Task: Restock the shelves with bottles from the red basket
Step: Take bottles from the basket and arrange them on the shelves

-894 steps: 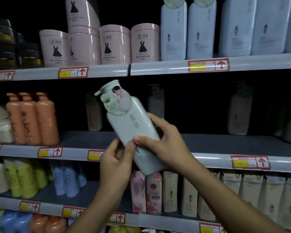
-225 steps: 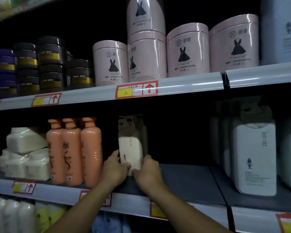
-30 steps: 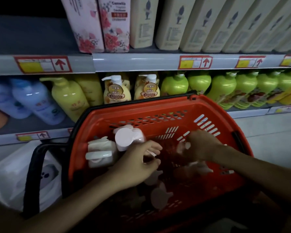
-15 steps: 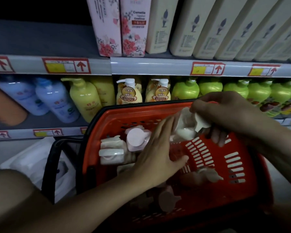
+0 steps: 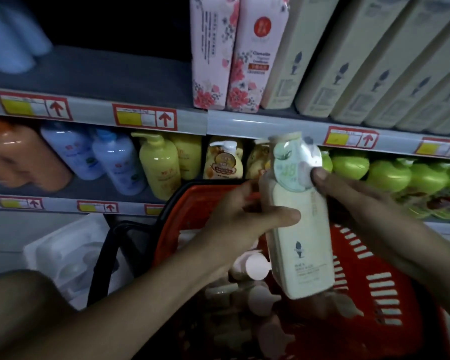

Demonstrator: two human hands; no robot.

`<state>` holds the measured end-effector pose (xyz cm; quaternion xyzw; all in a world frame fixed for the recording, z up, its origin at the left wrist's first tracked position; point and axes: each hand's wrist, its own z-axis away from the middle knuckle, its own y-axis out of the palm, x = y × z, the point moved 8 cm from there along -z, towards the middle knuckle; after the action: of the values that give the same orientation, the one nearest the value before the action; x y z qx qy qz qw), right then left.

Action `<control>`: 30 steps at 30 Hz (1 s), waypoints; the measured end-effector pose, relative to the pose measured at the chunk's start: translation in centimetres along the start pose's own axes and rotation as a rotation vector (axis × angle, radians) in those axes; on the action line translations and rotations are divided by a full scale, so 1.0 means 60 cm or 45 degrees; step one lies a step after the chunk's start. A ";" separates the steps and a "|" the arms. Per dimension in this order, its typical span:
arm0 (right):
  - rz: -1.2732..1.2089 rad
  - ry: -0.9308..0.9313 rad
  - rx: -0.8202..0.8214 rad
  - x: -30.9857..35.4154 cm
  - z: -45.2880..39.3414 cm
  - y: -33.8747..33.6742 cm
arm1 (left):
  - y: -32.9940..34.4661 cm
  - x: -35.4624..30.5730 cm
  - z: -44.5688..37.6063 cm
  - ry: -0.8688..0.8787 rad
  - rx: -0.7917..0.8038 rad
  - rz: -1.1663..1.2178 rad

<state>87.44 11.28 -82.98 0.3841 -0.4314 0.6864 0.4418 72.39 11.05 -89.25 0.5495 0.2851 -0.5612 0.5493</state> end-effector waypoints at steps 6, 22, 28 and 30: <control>-0.093 -0.085 0.117 -0.019 0.005 0.063 | -0.044 -0.033 0.001 -0.001 0.016 0.052; -0.098 -0.364 0.013 0.095 0.034 0.128 | -0.118 -0.200 0.125 0.253 -0.220 -0.357; -0.084 -0.702 -0.393 0.328 0.018 0.159 | -0.162 -0.438 0.199 0.629 -0.193 -0.567; -0.252 -0.964 0.045 0.480 0.095 0.211 | -0.164 -0.552 0.224 0.852 -0.383 -0.502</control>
<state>67.35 10.86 -58.12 0.6574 -0.5129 0.4575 0.3089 52.26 10.97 -58.10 0.5502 0.6265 -0.3982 0.3823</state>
